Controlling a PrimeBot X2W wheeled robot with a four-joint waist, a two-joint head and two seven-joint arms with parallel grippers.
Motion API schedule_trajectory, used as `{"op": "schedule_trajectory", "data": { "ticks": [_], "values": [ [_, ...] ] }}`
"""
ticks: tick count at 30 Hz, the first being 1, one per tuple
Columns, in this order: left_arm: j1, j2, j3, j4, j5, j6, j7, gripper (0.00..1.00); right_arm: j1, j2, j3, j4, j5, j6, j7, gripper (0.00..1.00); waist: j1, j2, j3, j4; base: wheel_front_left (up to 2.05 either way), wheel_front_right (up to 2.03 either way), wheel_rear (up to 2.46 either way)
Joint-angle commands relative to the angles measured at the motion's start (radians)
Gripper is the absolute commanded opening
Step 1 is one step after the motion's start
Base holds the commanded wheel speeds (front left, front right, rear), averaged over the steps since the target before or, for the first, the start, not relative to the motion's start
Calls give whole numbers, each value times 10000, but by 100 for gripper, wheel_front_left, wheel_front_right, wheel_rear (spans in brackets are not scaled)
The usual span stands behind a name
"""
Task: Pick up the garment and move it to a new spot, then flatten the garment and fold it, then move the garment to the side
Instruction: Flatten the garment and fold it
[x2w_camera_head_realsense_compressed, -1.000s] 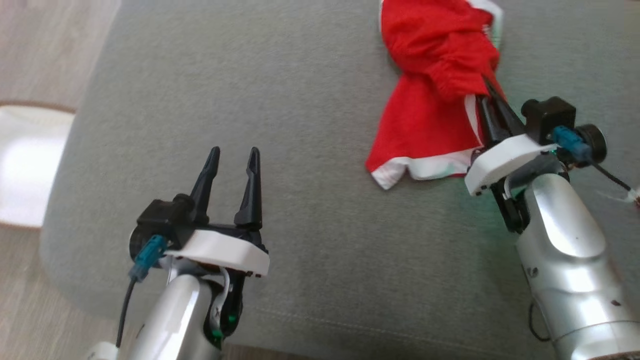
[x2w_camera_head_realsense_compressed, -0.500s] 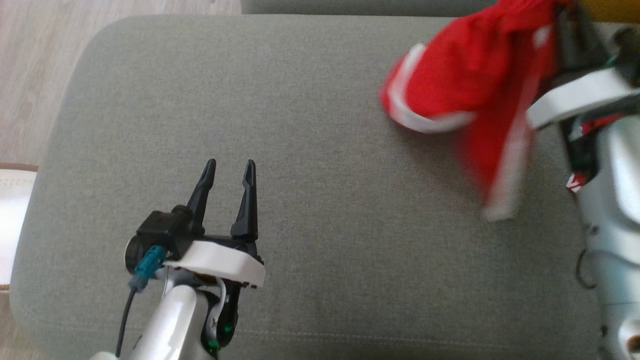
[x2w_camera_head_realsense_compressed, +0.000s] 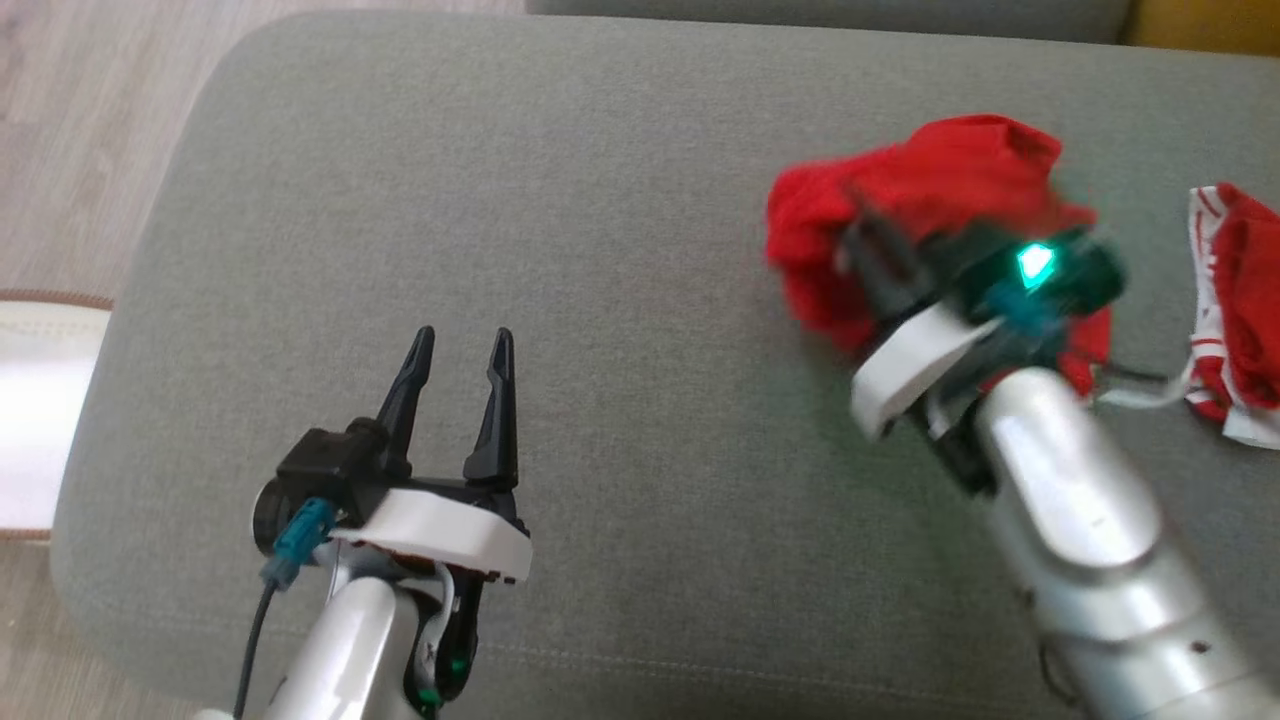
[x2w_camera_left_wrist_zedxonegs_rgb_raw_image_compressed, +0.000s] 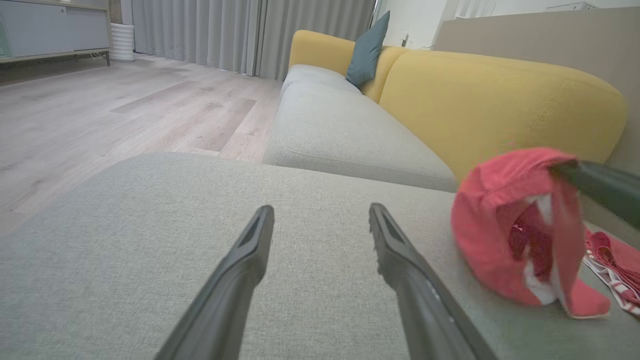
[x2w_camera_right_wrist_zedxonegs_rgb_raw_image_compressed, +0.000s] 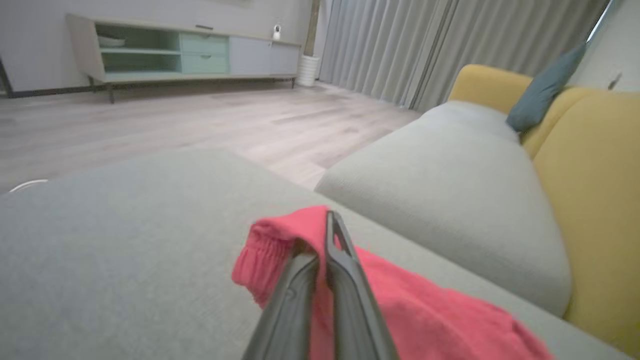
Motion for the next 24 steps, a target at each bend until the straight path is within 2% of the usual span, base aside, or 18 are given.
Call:
{"op": "schedule_trajectory", "data": {
  "ticks": [1,2,3,4,9,14,24],
  "values": [
    [-324,47,262,-278,-91,-15,-80,100,-98,285,382,124,-12,35,-73,0,0,0,85,115,0,0,0],
    [-341,47,247,-272,-102,-11,-80,100,-54,346,513,387,-59,35,-95,0,0,0,104,147,0,0,0],
    [-350,47,233,-265,-111,-6,-80,100,-30,412,588,626,-93,35,-160,65,0,0,121,170,0,0,0],
    [-355,47,221,-259,-125,2,-80,100,-17,469,610,864,-123,35,-203,100,0,0,136,187,0,0,0],
    [-333,47,214,-245,-151,46,-80,100,-82,594,524,1462,-300,35,-507,100,0,0,152,164,0,0,0],
    [-279,47,297,-207,-151,71,-80,100,-49,472,-106,1706,-436,35,-651,100,0,0,11,-118,0,0,0],
    [-143,47,501,-322,-52,12,-80,100,1268,70,-1877,495,-542,35,-481,100,0,0,-321,-1151,0,0,0]
  ]
}}
